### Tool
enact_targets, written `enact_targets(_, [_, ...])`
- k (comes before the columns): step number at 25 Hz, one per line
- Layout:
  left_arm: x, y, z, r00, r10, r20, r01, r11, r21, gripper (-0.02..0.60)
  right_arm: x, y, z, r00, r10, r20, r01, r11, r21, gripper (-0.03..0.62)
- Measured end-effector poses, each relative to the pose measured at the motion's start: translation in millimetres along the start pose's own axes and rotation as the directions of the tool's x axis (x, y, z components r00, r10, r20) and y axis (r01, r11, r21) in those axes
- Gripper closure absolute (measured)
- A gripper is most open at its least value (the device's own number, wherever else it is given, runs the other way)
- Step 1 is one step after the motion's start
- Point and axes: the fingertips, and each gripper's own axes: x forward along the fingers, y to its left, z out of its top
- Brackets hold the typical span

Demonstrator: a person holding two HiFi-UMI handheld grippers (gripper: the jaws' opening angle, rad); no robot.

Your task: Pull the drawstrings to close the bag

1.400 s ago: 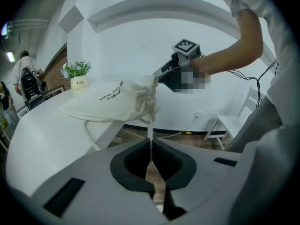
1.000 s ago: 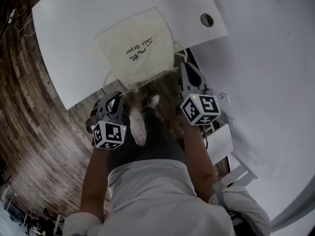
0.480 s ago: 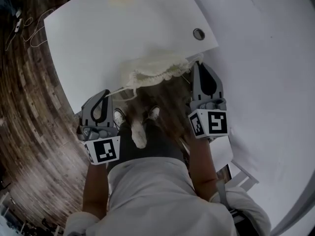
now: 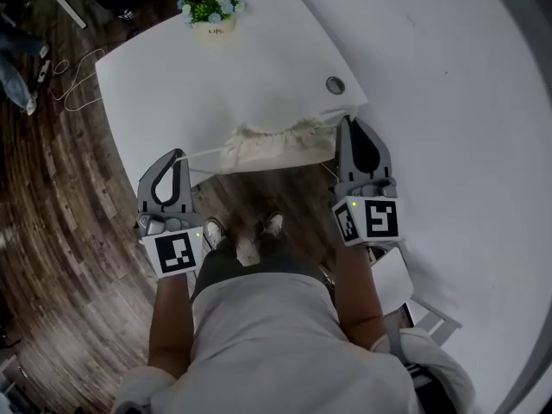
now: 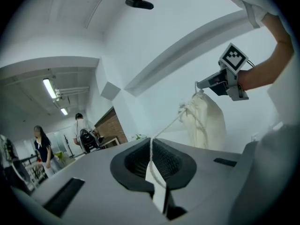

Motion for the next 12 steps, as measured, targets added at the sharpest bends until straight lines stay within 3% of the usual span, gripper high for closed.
enact_targets(3, [0.3,15.0,4.3,1.0,0.029,0.009,-0.028,0.993,-0.112,0.565,-5.6,2.4,14.8,1.0,0.008,0.03,-0.008,1.0,-0.012,0.556])
enact_targets(12, [-8.7,33.5,41.9,0.99,0.093,0.109,-0.078,0.988,-0.13,0.565,-17.4,-14.4,43.8,0.994,-0.019,0.104,0.013,0.998,0.057,0.556])
